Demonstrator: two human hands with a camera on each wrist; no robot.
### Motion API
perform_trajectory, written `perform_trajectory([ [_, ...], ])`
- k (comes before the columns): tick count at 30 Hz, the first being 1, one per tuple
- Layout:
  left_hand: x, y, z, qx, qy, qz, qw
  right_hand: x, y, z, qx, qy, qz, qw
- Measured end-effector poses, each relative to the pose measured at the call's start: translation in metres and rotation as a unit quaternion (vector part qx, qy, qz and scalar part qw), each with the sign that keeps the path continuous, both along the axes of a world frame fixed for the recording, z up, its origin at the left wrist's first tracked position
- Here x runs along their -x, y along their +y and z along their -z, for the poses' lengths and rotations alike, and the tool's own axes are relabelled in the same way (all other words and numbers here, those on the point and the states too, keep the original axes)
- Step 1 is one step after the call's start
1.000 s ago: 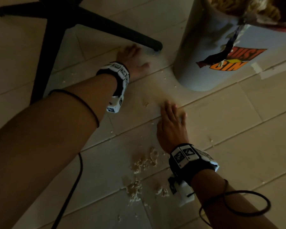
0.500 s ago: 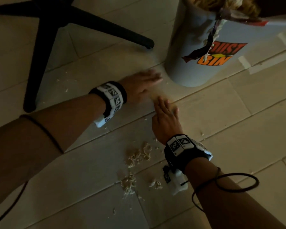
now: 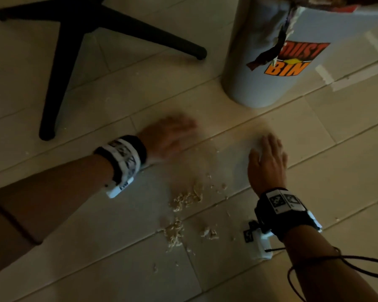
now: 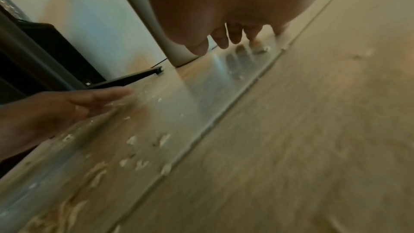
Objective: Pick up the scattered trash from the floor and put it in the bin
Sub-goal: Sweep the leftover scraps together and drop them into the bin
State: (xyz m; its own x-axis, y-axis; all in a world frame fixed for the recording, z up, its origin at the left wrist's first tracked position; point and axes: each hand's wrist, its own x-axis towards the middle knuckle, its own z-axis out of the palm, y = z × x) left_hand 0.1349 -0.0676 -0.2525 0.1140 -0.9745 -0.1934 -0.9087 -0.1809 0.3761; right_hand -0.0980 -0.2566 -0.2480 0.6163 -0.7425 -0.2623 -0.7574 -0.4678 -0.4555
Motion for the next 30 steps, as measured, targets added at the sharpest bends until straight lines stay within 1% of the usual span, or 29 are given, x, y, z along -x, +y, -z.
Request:
perform_trajectory([
  [1,-0.017,0.012,-0.007,0.011,-0.004,-0.098,0.995,0.003,0.002,0.002,0.004,0.011,-0.010,1.000],
  [2,-0.037,0.023,-0.015,0.017,-0.010,-0.185,0.982,0.005,0.006,0.004,0.005,0.021,-0.023,1.000],
  [4,-0.077,0.044,-0.025,0.018,-0.036,-0.307,0.951,0.006,0.014,0.006,0.002,0.035,-0.044,0.998],
  [5,-0.096,0.052,-0.025,0.014,-0.049,-0.352,0.935,0.007,0.017,0.006,0.000,0.039,-0.048,0.998],
  [7,-0.123,0.066,-0.024,-0.021,-0.067,-0.431,0.900,0.008,0.021,0.006,-0.001,0.050,-0.050,0.998],
  [10,-0.141,0.079,-0.015,-0.077,-0.023,-0.526,0.847,0.010,0.020,0.005,-0.003,0.064,-0.055,0.996],
  [11,-0.142,0.082,-0.011,-0.099,-0.015,-0.538,0.837,0.010,0.020,0.005,-0.004,0.069,-0.059,0.996],
  [13,-0.142,0.085,-0.004,-0.137,-0.032,-0.534,0.834,0.011,0.021,0.005,0.000,0.073,-0.066,0.995],
  [14,-0.141,0.083,-0.002,-0.144,-0.042,-0.524,0.839,0.011,0.022,0.006,0.002,0.073,-0.067,0.995],
  [15,-0.135,0.078,-0.002,-0.144,-0.047,-0.509,0.848,0.011,0.022,0.007,0.005,0.073,-0.066,0.995],
  [16,-0.126,0.071,-0.004,-0.138,-0.046,-0.485,0.862,0.010,0.023,0.008,0.007,0.076,-0.065,0.995],
  [18,-0.098,0.052,-0.006,-0.126,-0.050,-0.402,0.905,0.007,0.025,0.009,0.008,0.081,-0.061,0.995],
  [20,-0.056,0.036,-0.005,-0.127,-0.049,-0.305,0.943,0.003,0.027,0.011,0.006,0.086,-0.055,0.995],
  [22,-0.005,0.026,-0.007,-0.131,-0.037,-0.205,0.969,0.000,0.029,0.011,0.007,0.092,-0.054,0.994],
  [23,0.021,0.023,-0.008,-0.137,-0.035,-0.141,0.980,0.000,0.029,0.011,0.007,0.094,-0.053,0.994],
  [25,0.058,0.023,-0.012,-0.142,-0.028,-0.029,0.989,0.000,0.029,0.010,0.009,0.095,-0.053,0.994],
  [26,0.059,0.023,-0.014,-0.124,-0.018,-0.010,0.992,0.001,0.030,0.010,0.010,0.095,-0.057,0.994],
  [27,0.052,0.022,-0.016,-0.094,-0.008,-0.010,0.995,0.002,0.030,0.010,0.011,0.096,-0.062,0.993],
  [28,0.037,0.021,-0.015,-0.058,-0.006,-0.039,0.998,0.003,0.031,0.010,0.013,0.096,-0.068,0.993],
  [29,0.017,0.018,-0.016,-0.026,-0.001,-0.089,0.996,0.004,0.031,0.011,0.015,0.097,-0.073,0.992],
  [30,-0.009,0.013,-0.016,0.001,0.003,-0.161,0.987,0.004,0.031,0.011,0.018,0.099,-0.076,0.992],
])
